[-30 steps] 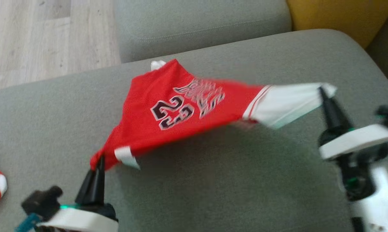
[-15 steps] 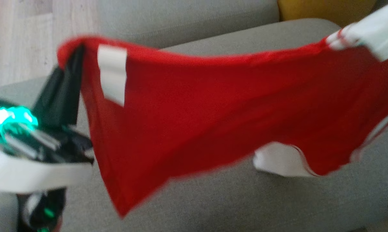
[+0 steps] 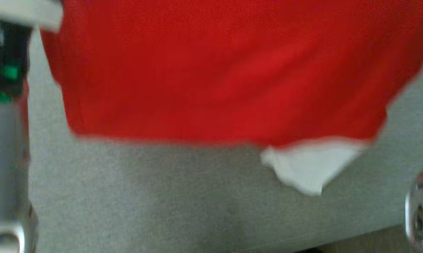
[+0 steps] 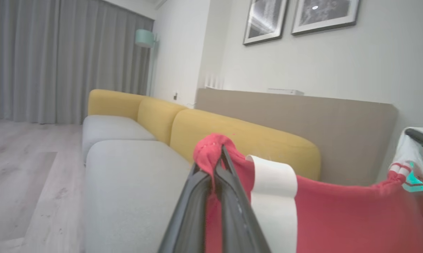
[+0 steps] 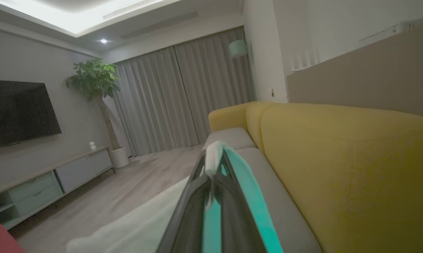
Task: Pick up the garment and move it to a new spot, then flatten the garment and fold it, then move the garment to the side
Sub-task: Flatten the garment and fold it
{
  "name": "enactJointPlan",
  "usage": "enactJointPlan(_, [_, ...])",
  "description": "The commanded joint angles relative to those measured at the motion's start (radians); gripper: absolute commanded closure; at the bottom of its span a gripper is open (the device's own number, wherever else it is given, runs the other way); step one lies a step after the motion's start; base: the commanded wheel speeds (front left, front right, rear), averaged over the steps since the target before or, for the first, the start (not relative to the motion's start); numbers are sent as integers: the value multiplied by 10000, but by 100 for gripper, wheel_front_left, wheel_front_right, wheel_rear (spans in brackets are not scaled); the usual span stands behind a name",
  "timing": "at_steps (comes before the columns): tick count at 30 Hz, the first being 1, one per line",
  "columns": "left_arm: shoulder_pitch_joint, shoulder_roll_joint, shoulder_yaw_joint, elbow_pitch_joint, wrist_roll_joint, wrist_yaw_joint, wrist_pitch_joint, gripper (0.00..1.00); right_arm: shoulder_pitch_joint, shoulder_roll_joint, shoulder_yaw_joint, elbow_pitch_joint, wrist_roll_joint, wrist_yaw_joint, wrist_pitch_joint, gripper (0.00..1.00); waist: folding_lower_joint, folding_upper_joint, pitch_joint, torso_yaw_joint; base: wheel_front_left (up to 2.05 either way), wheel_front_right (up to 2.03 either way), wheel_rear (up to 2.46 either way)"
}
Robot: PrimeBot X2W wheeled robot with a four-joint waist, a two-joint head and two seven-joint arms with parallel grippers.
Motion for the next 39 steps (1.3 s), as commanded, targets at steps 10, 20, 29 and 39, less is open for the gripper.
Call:
enactJointPlan(10, [-4920,-425,-212,4709,1985,-65,-3921,100,-4763,526,790,3325,-1733,-7,-2540,100,-5,0,2686,945,0,0,0])
enactJointPlan(20, [-4558,-608,-1419,6886,2281,-300,-6604,100,-2851,284,1463,3526,-958,-7,-3946,100,-5,0,2775,908,0,0,0])
enactJointPlan(29, [381,-22,-1716,5233,1591,-317,-6869,100,3151,-45,1352,2150,-234,-7,-4397,100,-5,0,1361,764,0,0,0])
enactJointPlan(39, [6724,-317,-1064,2680,1947,-177,-6875,100,8094,-182,1057,1126,-504,-7,-3697,100,-5,0,-680,742,0,0,0])
